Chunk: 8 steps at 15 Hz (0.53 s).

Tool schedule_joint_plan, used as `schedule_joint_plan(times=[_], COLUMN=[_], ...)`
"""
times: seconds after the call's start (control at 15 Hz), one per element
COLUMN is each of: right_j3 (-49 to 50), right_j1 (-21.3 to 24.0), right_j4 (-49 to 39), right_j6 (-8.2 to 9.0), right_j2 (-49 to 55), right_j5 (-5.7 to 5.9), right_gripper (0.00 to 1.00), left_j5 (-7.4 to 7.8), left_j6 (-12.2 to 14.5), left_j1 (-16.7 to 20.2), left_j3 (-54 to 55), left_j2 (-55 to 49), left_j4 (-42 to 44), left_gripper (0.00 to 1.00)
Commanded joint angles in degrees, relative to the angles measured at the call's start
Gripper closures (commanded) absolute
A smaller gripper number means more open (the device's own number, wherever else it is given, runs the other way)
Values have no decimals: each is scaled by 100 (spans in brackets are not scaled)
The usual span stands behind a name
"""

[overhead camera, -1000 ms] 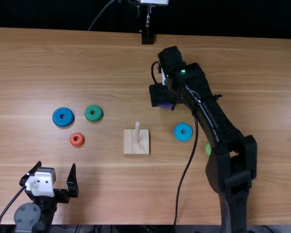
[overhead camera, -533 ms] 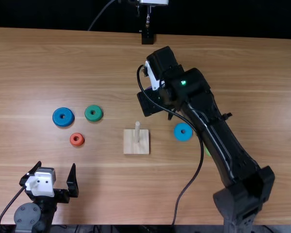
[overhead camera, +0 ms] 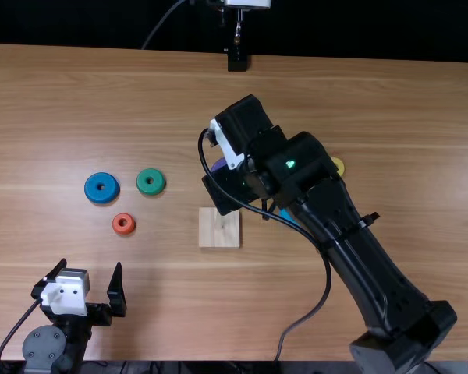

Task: Build the Hanoi tower: stack the rings onto the peg from bottom to top in this color order: purple, dark blue, light blue, dark green, light green, yellow, orange.

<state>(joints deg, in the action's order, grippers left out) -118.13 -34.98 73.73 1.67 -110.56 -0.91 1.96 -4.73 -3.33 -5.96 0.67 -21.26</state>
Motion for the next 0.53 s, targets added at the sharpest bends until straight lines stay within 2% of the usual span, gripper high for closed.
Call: schedule_joint_plan(times=[0.0, 0.47], right_j3=[-79, 0], right_j1=[-114, -281], right_j4=[-6, 364], right_j6=[23, 44], right_j2=[263, 255], right_j5=[-36, -25], right_gripper=[74, 74], left_j5=[68, 68], left_j6=[30, 30], left_j1=[17, 17], left_j3=[596, 596], left_j2=[-67, -67], left_j4=[-448, -448], left_gripper=[0, 0])
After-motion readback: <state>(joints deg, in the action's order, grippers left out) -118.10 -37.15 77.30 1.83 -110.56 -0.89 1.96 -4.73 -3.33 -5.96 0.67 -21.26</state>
